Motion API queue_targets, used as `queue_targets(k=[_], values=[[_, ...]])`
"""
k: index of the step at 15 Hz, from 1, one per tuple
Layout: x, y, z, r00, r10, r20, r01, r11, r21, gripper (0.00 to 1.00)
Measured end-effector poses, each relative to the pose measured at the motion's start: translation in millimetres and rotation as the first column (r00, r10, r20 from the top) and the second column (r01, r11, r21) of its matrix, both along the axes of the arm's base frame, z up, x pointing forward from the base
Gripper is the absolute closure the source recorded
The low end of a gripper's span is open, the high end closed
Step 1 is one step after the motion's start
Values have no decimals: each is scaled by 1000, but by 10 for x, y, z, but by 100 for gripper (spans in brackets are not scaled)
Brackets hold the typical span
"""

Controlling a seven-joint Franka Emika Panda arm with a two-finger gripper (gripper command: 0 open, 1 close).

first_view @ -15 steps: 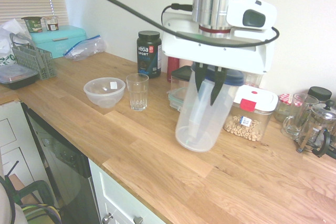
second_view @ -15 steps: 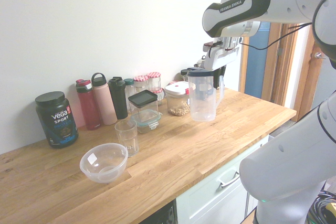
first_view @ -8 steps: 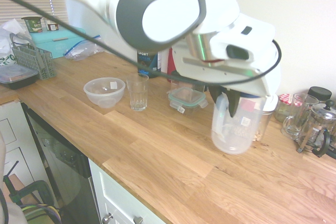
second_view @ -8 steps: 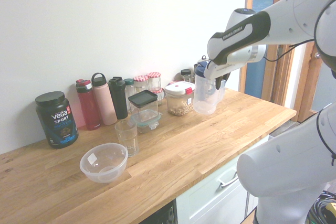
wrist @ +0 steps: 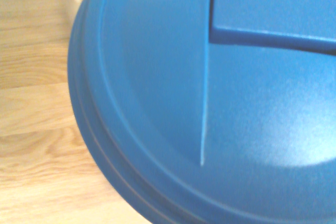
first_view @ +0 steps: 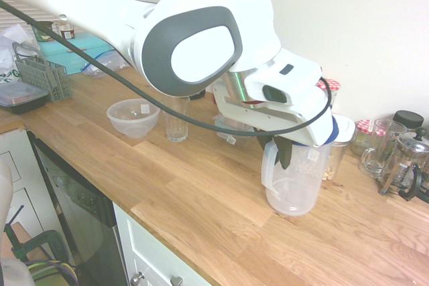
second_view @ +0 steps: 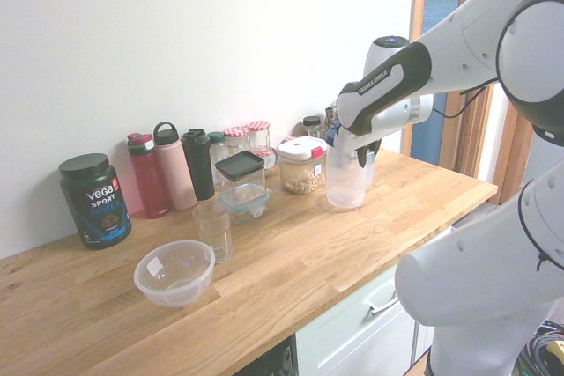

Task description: Pour me some water

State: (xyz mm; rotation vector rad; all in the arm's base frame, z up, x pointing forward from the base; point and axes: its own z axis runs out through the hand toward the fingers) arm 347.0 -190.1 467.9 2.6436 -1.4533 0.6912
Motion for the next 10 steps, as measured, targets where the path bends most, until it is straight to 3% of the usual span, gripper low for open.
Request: queue_targets(k=[1,10], values=[[53,-15,-16,1000,-8,-4,8,1000,8,0],[202,-246,7,998,-50,-36,51,998,41,0]])
